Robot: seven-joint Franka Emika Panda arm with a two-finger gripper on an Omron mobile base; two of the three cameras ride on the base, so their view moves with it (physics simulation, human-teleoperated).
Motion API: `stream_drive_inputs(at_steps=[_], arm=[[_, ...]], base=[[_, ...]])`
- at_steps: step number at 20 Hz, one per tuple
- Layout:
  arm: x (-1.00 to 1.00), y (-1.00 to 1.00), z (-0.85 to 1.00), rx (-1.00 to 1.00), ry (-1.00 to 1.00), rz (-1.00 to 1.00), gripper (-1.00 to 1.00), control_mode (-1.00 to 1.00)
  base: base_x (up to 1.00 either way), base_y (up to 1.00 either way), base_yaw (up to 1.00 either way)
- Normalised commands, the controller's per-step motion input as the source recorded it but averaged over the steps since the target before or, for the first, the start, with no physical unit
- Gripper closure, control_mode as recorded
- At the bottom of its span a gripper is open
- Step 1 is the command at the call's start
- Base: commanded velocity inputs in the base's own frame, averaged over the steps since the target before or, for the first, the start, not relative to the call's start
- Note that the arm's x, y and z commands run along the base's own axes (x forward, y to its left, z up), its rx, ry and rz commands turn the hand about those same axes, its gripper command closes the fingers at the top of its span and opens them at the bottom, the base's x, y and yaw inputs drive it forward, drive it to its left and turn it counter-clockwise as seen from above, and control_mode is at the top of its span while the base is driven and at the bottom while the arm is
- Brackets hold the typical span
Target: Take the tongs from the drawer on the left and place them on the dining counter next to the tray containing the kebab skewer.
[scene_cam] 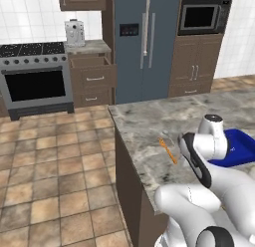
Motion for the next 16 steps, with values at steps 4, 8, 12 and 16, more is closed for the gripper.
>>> stream_drive_inputs(at_steps=[4,8,12,16], arm=[[0.2,0.08,-0.37,-0.04,0.0,0.0,1.0,-1.0],[0.23,0.0,-0.32,0.0,0.0,0.0,1.0,-1.0],[0.37,-0.05,-0.12,0.01,0.0,0.0,1.0,-1.0],[0.45,-0.08,-0.1,0.02,0.0,0.0,1.0,-1.0]], base=[[0.0,0.0,0.0],[0.0,0.0,0.0],[0.0,0.0,0.0],[0.0,0.0,0.0]])
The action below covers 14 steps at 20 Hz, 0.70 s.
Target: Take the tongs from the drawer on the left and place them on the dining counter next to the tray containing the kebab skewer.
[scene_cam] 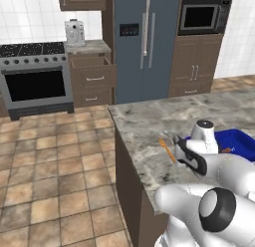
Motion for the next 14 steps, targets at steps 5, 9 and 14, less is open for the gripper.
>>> stream_drive_inputs(at_steps=[5,9,14], arm=[[0.35,0.0,-0.27,0.0,0.0,0.0,1.0,-1.0],[0.25,0.0,-0.33,0.0,0.0,0.0,1.0,-1.0],[0.04,-0.08,-0.33,0.0,0.0,0.0,1.0,-1.0]], base=[[0.0,0.0,0.0],[0.0,0.0,0.0],[0.0,0.0,0.0]])
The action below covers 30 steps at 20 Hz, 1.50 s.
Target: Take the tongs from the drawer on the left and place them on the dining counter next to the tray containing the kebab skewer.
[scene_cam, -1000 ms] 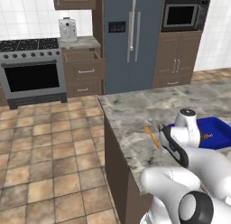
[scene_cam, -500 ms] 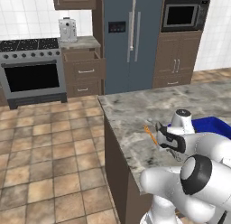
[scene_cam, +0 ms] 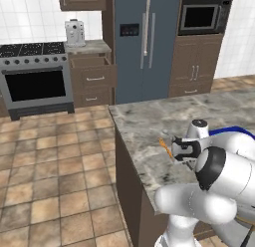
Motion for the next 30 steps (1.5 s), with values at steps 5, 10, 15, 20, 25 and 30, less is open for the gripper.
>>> stream_drive_inputs(at_steps=[5,10,15,20,25,30], arm=[[-0.07,0.0,-0.06,0.0,0.0,0.0,-1.0,-1.0],[-0.55,0.0,0.42,0.06,-0.07,-0.04,-1.0,-1.0],[-0.81,0.05,1.0,0.02,-0.13,-0.03,-1.0,-1.0],[-0.98,0.18,1.0,0.0,-0.13,0.0,-1.0,-1.0],[-1.0,0.52,1.0,-0.01,-0.12,0.0,-1.0,-1.0],[-1.0,0.93,0.83,-0.15,-0.4,0.0,-1.0,-1.0]], base=[[0.0,0.0,0.0],[0.0,0.0,0.0],[0.0,0.0,0.0],[0.0,0.0,0.0],[0.0,0.0,0.0],[0.0,0.0,0.0]])
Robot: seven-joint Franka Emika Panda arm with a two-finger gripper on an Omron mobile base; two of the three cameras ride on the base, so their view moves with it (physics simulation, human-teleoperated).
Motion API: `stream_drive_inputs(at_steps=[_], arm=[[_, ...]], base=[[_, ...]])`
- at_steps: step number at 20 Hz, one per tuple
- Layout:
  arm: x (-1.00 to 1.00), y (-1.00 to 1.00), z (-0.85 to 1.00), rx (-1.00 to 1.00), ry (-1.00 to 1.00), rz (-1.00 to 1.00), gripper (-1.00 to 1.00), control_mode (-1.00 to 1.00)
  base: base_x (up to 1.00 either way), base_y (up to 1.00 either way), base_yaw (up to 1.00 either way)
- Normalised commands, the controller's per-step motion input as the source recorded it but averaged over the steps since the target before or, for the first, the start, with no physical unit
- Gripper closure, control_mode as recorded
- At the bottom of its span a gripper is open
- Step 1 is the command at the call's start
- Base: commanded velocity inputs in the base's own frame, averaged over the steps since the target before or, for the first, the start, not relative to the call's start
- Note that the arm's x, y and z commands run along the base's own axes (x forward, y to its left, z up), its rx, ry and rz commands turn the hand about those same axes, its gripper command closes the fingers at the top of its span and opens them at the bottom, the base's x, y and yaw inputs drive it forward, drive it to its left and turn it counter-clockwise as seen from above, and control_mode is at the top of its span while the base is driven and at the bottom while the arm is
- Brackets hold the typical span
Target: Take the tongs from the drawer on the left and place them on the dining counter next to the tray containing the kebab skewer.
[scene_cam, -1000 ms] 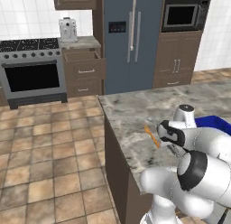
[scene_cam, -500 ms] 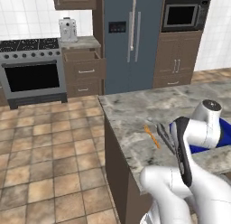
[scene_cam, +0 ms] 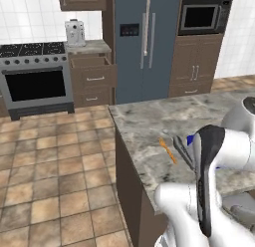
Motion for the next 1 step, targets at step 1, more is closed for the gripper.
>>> stream_drive_inputs(at_steps=[1], arm=[[-1.0,1.0,0.4,-0.23,-0.76,0.0,-1.0,-1.0]], base=[[0.0,0.0,0.0]])
